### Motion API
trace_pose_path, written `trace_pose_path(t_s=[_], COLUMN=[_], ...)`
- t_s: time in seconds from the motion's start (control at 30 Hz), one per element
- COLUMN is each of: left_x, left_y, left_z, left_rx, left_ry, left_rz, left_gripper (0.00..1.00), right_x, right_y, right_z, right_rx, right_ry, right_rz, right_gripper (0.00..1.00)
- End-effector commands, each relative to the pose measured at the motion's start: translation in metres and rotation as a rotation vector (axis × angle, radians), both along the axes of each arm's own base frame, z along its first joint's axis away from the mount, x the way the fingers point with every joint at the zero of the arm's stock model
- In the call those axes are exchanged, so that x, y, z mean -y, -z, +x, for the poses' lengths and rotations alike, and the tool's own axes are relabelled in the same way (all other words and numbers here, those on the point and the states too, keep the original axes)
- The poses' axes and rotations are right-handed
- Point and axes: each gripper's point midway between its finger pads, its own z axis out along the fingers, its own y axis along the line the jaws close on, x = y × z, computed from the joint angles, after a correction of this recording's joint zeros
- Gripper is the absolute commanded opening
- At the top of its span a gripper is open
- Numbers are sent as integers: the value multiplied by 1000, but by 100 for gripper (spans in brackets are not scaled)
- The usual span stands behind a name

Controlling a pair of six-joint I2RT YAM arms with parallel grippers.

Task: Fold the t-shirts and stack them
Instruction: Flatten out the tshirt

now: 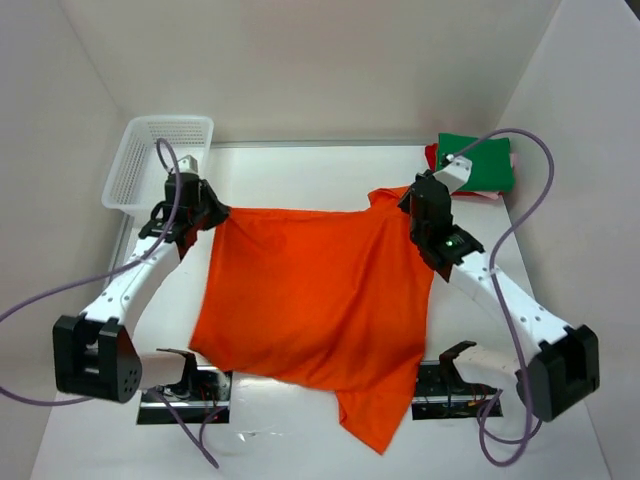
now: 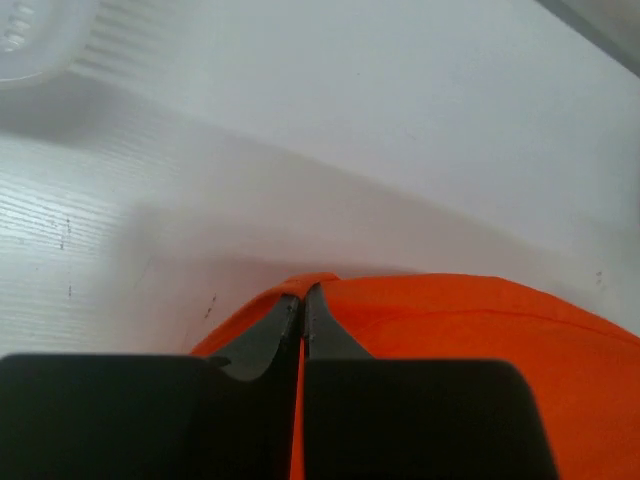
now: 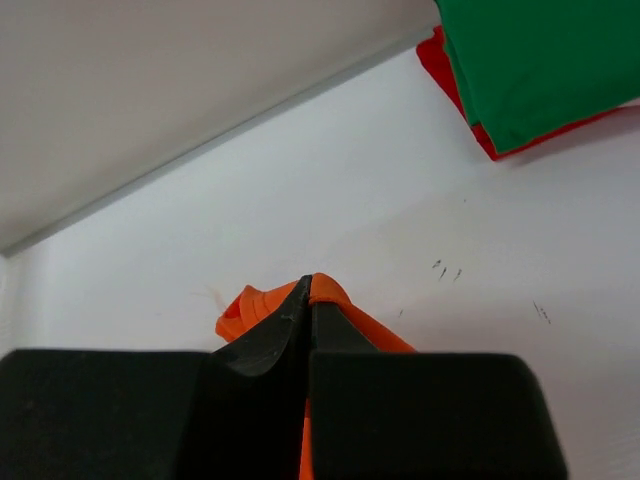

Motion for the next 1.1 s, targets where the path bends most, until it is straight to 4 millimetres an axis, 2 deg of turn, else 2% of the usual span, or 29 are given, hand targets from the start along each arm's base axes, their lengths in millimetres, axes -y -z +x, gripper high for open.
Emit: trace_pose_path(t_s=[0.0, 0.03, 0.07, 0.13, 0.17, 0.2, 0.23, 0.27, 0.3, 0.37, 0.43, 0.47, 0.5, 0.53, 0.57, 0.6, 0.63, 0.67, 0.7, 0.73, 0.77, 0.8, 0.83, 0.87, 0.9, 0.97, 1.0, 1.03, 1.07], left_x=[-6, -5, -5, -3, -2, -1, 0, 1, 2, 4, 4, 0, -1, 0, -6, -13, -13, -21, -21, -30, -39, -39, -46, -51, -51, -50, -48, -46, -45], left_y=[7, 18, 46, 52, 72, 76, 69, 80, 79, 86, 76, 84, 82, 76, 80, 74, 80, 71, 72, 72, 68, 66, 62, 67, 66, 61, 64, 58, 65], left_z=[34, 39, 46, 63, 71, 78, 90, 98, 106, 119, 136, 141, 147, 154, 158, 162, 162, 169, 171, 172, 174, 176, 179, 179, 180, 185, 187, 190, 190], left_rx=[59, 30, -38, -60, -105, -113, -95, -107, -98, -100, -63, -75, -62, -46, -52, -33, -43, -17, -17, -17, -7, 3, 12, 3, 12, 26, 25, 38, 26], left_ry=[-70, -70, -65, -60, -60, -60, -60, -60, -60, -66, -79, -88, -96, -96, -106, -126, -126, -147, -147, -163, -179, -180, -192, -201, -197, -181, -172, -159, -151], left_rz=[-23, -19, 0, 11, 18, 19, 16, 18, 17, 8, 0, 1, 5, 2, 3, 6, 7, 9, 9, 9, 20, 19, 18, 19, 26, 29, 24, 27, 23], left_gripper=[0, 0, 0, 0, 0, 0, 0, 0, 0, 0, 0, 0, 0, 0, 0, 0, 0, 0, 0, 0, 0, 0, 0, 0, 0, 0, 0, 0, 0], right_x=[13, 13, 13, 10, 13, 12, 17, 16, 17, 24, 26, 32, 27, 32, 29, 32, 29, 34, 32, 28, 28, 25, 24, 22, 21, 16, 15, 15, 15], right_y=[-19, -9, 16, 20, 27, 43, 38, 42, 57, 50, 53, 54, 54, 54, 53, 53, 45, 52, 51, 42, 49, 49, 40, 40, 48, 40, 48, 40, 40], right_z=[32, 38, 48, 63, 70, 81, 92, 99, 108, 125, 141, 147, 151, 161, 165, 170, 177, 182, 186, 193, 197, 201, 206, 209, 212, 220, 223, 228, 228], right_rx=[143, 123, 67, 73, 56, 25, 40, 27, 0, 18, 11, 8, 5, 13, 15, 12, 25, 9, 12, 30, 11, 13, 33, 34, 17, 34, 13, 29, 29], right_ry=[102, 101, 115, 114, 119, 118, 127, 115, 115, 123, 119, 122, 97, 102, 91, 81, 71, 76, 65, 47, 46, 37, 36, 26, 26, -1, -1, -3, -3], right_rz=[145, 137, 119, 125, 119, 110, 119, 121, 105, 107, 103, 106, 102, 107, 110, 102, 108, 82, 76, 75, 62, 64, 68, 71, 67, 63, 59, 54, 54], right_gripper=[0, 0, 0, 0, 0, 0, 0, 0, 0, 0, 0, 0, 0, 0, 0, 0, 0, 0, 0, 0, 0, 0, 0, 0, 0, 0, 0, 0, 0])
